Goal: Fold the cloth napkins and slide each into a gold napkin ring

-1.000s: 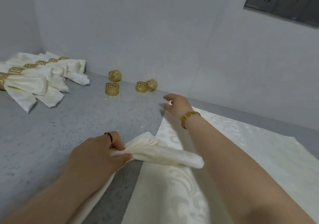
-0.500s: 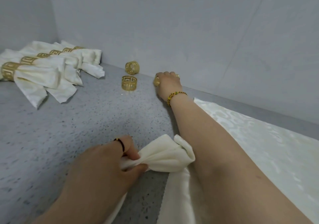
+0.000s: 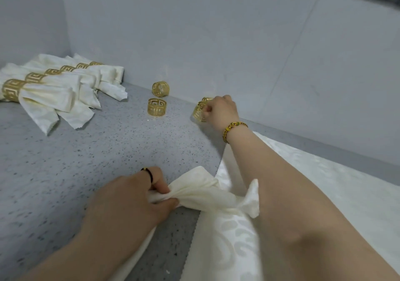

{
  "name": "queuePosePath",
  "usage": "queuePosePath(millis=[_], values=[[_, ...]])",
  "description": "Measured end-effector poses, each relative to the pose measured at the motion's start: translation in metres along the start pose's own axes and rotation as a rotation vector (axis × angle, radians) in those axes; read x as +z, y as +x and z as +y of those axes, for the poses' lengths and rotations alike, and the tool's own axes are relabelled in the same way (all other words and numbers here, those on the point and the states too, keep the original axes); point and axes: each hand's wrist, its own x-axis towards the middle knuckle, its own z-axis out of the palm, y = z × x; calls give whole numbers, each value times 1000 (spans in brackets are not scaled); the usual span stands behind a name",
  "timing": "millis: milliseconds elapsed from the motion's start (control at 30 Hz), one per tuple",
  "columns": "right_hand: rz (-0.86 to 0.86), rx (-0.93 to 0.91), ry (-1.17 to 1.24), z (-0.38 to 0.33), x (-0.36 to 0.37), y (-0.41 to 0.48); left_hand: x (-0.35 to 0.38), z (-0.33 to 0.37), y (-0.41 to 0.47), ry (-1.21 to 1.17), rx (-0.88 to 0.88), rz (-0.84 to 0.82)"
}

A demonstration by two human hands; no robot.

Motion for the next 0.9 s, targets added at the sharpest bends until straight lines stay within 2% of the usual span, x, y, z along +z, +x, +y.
queuePosePath(millis=[100,233,433,567,767,900], values=[[-11,51,57,11,-24,-36,-3,6,-9,-14,18,-22],[1,101,282,24,-61,-110,-5,12,-12,78,68,-28],[-239,114,316,32,-108,-225,-4,24,-28,61,132,-64],[-334,251,347,30,-109,-261,1,29,-38,77,168,-79],[-159,352,376,38,-105,-280,1,28,-37,87,135,-64],[123,452,755,45,-104,-301,3,28,-34,119,107,-52]])
